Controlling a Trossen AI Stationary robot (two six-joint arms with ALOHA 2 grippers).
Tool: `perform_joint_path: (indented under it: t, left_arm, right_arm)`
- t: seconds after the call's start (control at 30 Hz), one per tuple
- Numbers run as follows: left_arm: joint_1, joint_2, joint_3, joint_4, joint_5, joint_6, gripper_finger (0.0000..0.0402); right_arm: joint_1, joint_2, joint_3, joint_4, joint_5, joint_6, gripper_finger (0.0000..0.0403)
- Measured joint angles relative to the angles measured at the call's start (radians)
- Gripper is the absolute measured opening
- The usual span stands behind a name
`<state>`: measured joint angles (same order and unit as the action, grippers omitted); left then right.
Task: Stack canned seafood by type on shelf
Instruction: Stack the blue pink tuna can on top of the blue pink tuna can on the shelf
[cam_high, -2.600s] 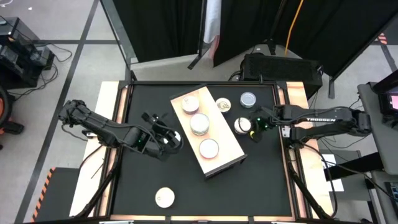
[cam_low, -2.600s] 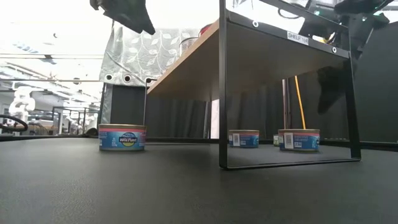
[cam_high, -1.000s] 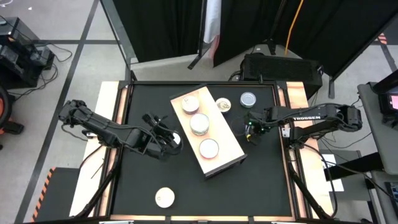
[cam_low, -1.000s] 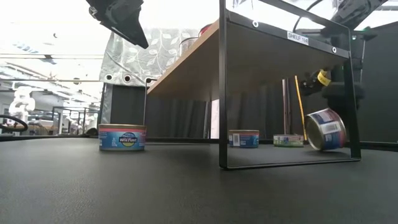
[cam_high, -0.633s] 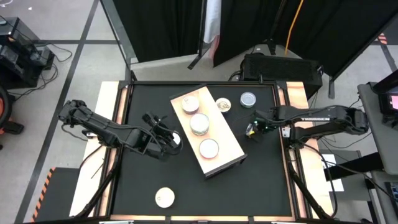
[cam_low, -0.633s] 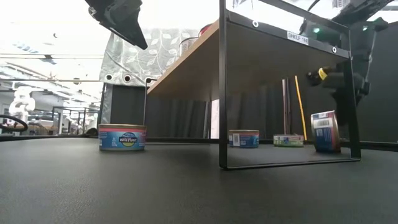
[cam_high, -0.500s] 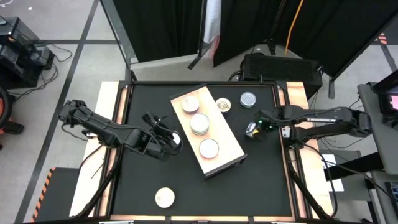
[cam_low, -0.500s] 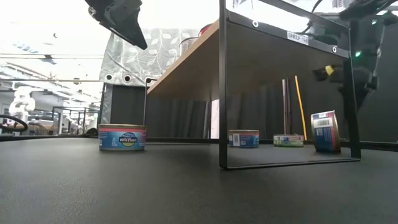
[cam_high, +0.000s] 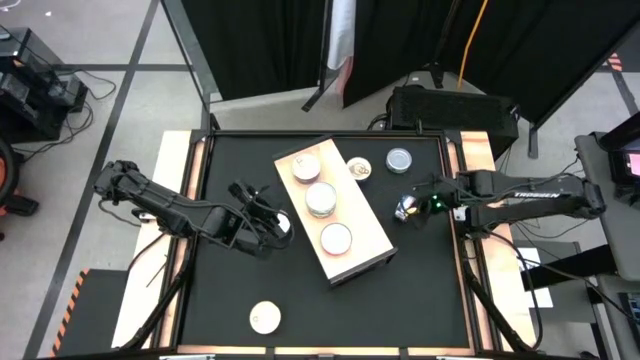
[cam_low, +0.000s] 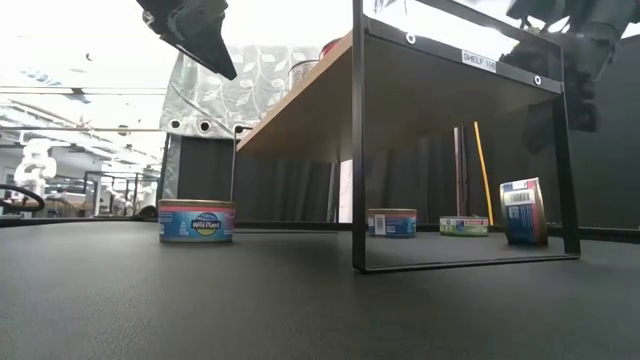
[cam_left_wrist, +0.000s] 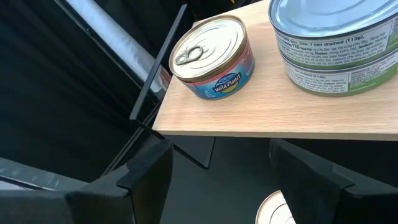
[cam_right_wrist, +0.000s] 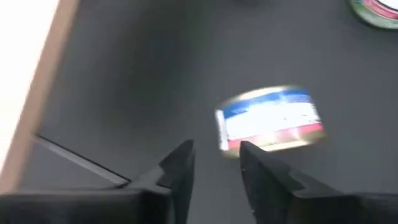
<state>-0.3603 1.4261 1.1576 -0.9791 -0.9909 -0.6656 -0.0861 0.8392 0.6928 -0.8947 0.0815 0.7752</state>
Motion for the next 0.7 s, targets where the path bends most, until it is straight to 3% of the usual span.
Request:
perform_joint_path:
  t: [0.2,0.37,0.57,0.7]
  left_arm:
    - [0.0,0.0,0.0,0.0,0.0,0.002,0.0267]
    - [0.0,0.0,0.0,0.003,-0.005,0.018,0.0267]
    - [0.0,0.0,0.0,0.026,-0.006,0.02,0.0267]
    - [0.0,0.0,0.0,0.032,-0.006,0.021,0.0267]
  right_arm:
    - [0.084,0.048,0.0,0.003,0.106,0.115,0.0178]
    - [0.11,0.051,0.047,0.04,0.096,0.045,0.0211]
    - [0.1,0.112,0.231,-0.174,0.148,-0.342,0.0233]
    - [0.101,0.209,0.298,-0.206,0.162,-0.634,0.025]
